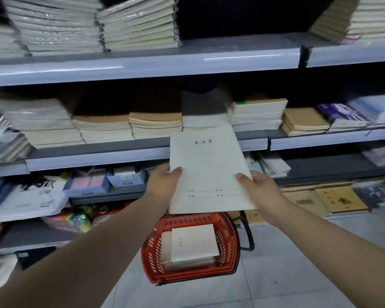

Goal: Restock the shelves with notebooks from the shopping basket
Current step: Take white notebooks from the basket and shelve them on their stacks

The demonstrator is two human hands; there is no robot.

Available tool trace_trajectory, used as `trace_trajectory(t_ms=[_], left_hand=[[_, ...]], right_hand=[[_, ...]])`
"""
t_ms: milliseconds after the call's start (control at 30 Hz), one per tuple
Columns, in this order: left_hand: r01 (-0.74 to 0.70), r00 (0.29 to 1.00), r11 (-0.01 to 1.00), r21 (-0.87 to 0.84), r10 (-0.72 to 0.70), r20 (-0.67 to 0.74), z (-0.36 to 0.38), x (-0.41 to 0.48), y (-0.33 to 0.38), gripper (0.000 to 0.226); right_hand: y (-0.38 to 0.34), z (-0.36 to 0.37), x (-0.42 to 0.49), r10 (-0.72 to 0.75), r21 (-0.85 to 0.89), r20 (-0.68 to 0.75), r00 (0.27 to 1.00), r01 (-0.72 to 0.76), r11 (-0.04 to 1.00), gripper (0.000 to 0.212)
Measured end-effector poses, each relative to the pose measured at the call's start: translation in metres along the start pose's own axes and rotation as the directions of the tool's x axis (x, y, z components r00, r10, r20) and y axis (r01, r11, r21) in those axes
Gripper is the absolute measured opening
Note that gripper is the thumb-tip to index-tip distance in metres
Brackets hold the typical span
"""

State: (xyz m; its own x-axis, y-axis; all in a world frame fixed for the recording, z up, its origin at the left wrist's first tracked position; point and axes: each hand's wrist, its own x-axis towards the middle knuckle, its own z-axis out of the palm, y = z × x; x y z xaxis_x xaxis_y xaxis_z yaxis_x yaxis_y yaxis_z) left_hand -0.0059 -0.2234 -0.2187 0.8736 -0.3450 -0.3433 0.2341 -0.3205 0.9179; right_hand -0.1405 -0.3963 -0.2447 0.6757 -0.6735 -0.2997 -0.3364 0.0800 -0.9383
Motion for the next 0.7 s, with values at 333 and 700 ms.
trace_trajectory(t_ms=[333, 700], left_hand=[[0.010, 0.999, 0.995, -0.103, -0.006, 0.046, 0.012, 0.032, 0.033, 0.029], [0.110, 0.978, 0.966, -0.233, -0.063, 0.200, 0.021, 0.114, 0.043, 0.030]], right_hand=[[-0.021, -0.001, 0.031, 0.043, 0.133, -0.040, 0.998, -0.038, 0.990, 0.007], [-0.041, 0.018, 0.103, 0.023, 0.024, -0.145, 0.989, -0.020, 1.000, 0.014]])
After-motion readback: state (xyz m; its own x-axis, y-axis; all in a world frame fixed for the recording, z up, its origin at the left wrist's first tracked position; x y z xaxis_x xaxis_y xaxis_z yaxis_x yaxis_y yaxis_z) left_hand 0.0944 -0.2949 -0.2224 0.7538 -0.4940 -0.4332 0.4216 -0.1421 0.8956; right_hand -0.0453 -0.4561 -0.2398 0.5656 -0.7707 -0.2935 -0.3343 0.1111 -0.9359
